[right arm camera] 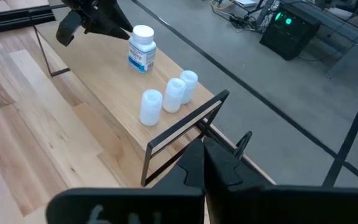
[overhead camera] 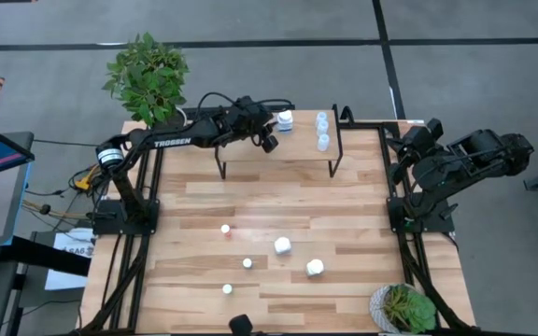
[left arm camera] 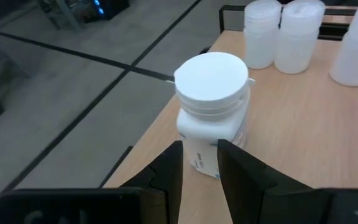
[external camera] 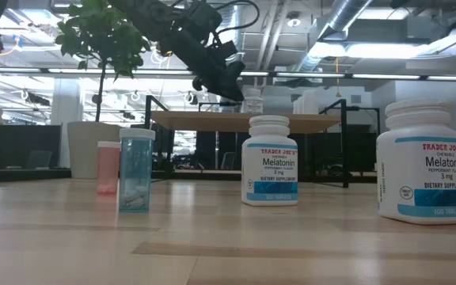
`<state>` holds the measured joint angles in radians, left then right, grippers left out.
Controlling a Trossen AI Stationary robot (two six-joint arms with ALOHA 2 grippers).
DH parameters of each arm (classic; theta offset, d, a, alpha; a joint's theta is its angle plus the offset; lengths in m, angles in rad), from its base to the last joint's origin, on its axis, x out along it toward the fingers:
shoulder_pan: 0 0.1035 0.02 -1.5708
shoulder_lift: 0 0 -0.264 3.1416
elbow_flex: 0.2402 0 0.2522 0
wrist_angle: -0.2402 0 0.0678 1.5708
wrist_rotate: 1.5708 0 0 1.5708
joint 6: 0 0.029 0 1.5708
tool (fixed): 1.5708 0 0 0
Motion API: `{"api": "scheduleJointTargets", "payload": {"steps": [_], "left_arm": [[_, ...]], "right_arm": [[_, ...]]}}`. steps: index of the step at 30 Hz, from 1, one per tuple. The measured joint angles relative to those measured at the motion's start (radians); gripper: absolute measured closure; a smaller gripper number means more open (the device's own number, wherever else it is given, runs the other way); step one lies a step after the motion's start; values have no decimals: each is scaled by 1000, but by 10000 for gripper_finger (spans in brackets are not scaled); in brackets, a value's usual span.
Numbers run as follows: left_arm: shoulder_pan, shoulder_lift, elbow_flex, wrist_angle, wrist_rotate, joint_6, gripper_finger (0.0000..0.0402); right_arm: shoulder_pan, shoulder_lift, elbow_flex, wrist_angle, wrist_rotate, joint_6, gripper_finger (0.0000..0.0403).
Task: Pick and place medicine bottles onto shelf by color
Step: Put the top white medicine bottle on the shelf, then put the right white medicine bottle on the shelf aligned with the other white medicine bottle
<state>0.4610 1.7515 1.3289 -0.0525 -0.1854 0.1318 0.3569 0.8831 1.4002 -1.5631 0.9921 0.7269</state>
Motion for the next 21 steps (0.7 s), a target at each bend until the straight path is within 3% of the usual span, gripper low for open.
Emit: {"api": "scheduleJointTargets", "payload": {"steps": [9,18,21], "left_arm": [[-26,-70,-2,-65,-36,-44,313],[-160,-290,-1,-365,-25,-105,313],[-219,-344,-1,-443,-24,-110,313]], "right_arm": [[2,0,0,1,-46,28,390],[2,0,0,32,-188,26,389],[4,26,-3,108,-210,-45,378]]}}
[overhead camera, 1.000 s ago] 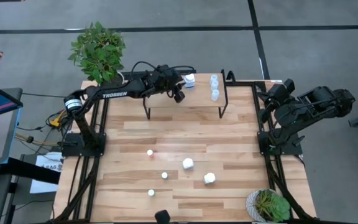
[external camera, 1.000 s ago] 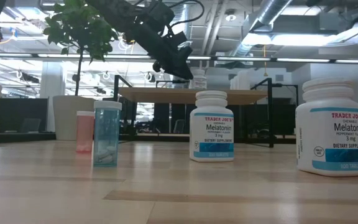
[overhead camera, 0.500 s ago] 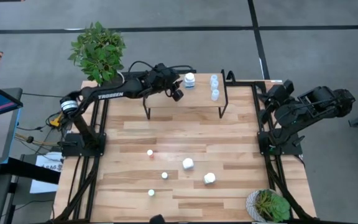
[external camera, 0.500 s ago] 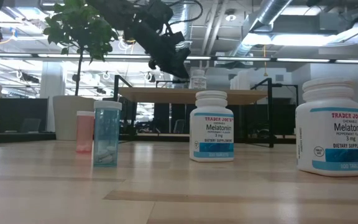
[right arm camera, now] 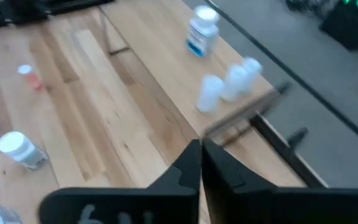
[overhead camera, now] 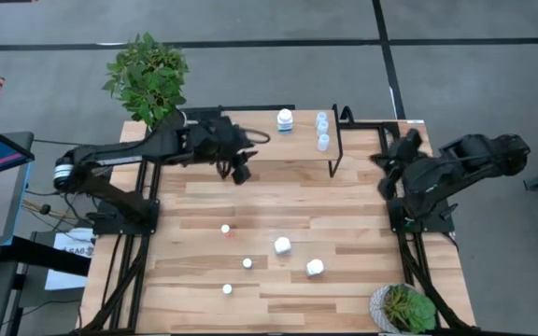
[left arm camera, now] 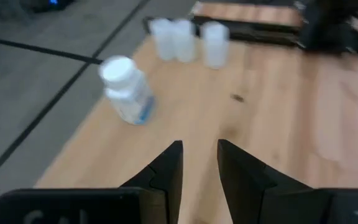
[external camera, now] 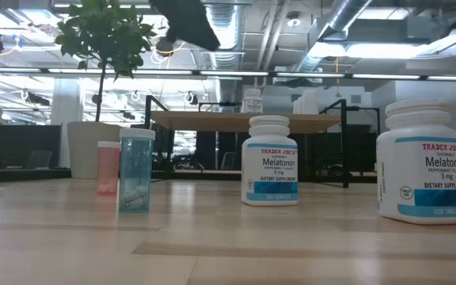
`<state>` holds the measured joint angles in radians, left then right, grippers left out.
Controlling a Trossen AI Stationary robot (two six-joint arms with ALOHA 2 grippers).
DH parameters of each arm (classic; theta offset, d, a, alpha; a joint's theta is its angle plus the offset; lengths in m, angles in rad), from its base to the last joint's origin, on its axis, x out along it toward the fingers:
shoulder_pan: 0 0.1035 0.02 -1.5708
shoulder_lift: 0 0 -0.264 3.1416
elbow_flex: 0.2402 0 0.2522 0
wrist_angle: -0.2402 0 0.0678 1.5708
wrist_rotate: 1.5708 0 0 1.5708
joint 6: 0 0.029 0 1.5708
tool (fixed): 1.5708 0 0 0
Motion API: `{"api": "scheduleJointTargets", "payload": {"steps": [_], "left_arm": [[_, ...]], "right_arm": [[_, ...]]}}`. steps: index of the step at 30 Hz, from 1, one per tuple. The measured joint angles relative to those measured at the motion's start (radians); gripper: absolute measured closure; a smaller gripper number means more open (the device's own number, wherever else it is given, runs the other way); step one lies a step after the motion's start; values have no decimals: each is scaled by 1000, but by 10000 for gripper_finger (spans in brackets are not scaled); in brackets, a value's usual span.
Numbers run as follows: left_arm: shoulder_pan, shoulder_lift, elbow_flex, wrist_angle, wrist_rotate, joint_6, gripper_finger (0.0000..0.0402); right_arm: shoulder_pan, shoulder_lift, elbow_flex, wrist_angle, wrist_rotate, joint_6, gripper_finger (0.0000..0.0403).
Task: Pick and place medicine bottles onto shelf by color
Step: Put the right white medicine bottle on the shelf aligned with the other white medicine bottle
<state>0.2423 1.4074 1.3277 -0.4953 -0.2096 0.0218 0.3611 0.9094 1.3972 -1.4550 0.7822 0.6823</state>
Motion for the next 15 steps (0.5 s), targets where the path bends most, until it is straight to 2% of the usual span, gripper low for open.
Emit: {"api": "scheduleJointTargets", "payload": {"steps": [3,8,11,15], "left_arm": [[-64,-45,0,-78,-32,-52,313],[-187,-97,0,-187,-170,-131,313],[-257,-119,0,-258,-221,-184,313],[-350,-133,0,-353,-293,-262,313]], "right_arm": [[-1,37,-18,135,-2,-89,347],[-3,119,-21,322,-3,-233,270],[-3,173,-21,362,-28,-238,217],[5,223,-21,361,-142,-153,163]]}}
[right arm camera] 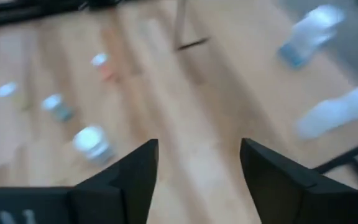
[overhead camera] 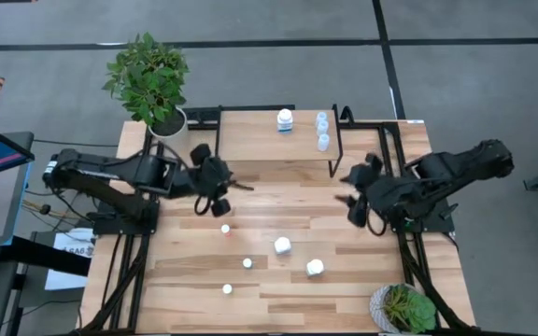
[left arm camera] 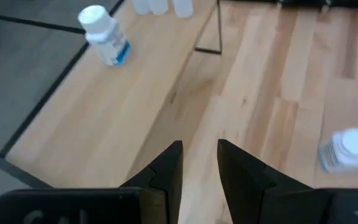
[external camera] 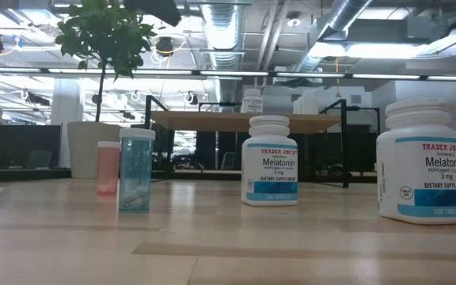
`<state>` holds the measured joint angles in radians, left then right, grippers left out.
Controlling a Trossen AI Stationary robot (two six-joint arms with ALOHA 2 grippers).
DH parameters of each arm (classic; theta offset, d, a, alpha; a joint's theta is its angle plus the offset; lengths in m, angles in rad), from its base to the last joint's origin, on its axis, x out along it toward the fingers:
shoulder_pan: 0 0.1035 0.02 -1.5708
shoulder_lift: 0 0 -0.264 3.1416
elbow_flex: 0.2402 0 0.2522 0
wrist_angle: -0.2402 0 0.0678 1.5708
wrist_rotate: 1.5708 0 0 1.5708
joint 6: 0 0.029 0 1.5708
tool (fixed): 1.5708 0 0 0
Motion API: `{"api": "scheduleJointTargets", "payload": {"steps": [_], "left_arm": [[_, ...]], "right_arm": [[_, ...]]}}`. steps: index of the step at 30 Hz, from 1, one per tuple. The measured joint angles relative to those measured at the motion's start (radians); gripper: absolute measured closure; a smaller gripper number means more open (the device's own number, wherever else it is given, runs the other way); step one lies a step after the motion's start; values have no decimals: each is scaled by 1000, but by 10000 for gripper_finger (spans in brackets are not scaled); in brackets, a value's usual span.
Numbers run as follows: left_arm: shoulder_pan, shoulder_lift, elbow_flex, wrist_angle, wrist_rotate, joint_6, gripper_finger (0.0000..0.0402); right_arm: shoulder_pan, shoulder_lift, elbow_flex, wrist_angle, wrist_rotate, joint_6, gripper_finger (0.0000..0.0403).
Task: Pick and place medicine bottles onto shelf by color
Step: Put the right white medicine bottle on the shelf aligned with the other white medicine bottle
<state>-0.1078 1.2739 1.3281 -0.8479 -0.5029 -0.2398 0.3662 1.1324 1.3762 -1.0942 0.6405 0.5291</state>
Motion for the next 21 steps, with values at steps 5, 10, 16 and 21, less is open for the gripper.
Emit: {"api": "scheduleJointTargets", "payload": {"steps": [5,10,16,21], "left_arm": [[-91,2,0,-63,-27,-63,313],[-163,4,-26,-84,-46,-122,313],[-230,4,-91,-78,-28,-222,313],[-275,5,-142,-75,-24,-336,313]], "right_arm": [[21,60,0,-4,-221,89,144],[61,146,0,-5,-367,99,143],[117,276,0,-3,-382,99,143],[142,379,0,28,-412,89,143]]}}
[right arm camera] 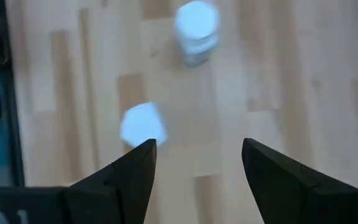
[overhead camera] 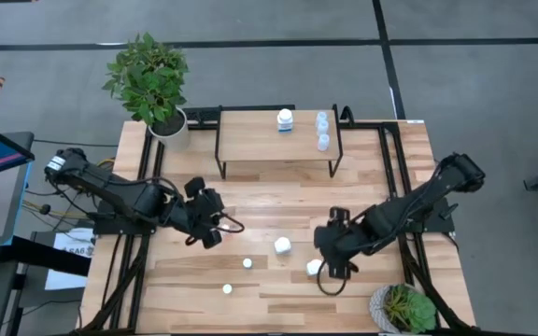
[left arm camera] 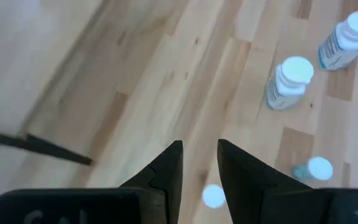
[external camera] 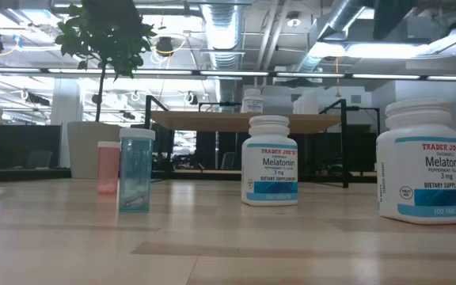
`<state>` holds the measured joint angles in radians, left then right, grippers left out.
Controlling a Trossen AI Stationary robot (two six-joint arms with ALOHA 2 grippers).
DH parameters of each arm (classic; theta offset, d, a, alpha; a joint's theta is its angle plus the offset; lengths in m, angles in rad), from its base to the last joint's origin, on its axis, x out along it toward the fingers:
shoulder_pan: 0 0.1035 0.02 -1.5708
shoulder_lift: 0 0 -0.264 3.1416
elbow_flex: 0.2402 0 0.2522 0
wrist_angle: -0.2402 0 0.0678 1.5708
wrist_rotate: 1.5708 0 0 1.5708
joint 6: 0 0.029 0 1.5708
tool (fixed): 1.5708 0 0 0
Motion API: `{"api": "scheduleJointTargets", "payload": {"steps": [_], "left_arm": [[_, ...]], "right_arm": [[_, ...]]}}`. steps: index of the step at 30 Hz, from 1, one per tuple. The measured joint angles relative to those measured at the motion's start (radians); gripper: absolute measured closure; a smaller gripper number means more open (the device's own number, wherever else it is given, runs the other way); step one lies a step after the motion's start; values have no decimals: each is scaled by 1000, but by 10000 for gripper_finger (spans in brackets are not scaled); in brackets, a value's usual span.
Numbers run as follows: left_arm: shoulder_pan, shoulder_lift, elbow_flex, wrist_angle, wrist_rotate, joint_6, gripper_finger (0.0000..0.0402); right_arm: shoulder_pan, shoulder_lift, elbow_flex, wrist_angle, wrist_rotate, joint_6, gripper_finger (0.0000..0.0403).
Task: Pick and place medicine bottles onto shelf by color
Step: Put the right white medicine bottle on the shelf aligned with the other white medicine bottle
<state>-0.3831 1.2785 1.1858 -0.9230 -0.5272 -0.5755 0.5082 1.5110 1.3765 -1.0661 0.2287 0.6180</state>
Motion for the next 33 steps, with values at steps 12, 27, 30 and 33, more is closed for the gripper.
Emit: {"api": "scheduleJointTargets", "payload": {"steps": [12,27,30,33], "left_arm": [[-5,0,-29,119,233,122,279],[43,0,-29,247,144,272,159],[56,0,-29,287,144,214,157],[59,0,-29,329,150,149,157]], "right_arm": [[28,134,0,72,-227,-37,143],[16,-38,0,48,-260,83,143],[14,-62,0,54,-260,113,143],[8,-80,0,59,-260,114,143]]}}
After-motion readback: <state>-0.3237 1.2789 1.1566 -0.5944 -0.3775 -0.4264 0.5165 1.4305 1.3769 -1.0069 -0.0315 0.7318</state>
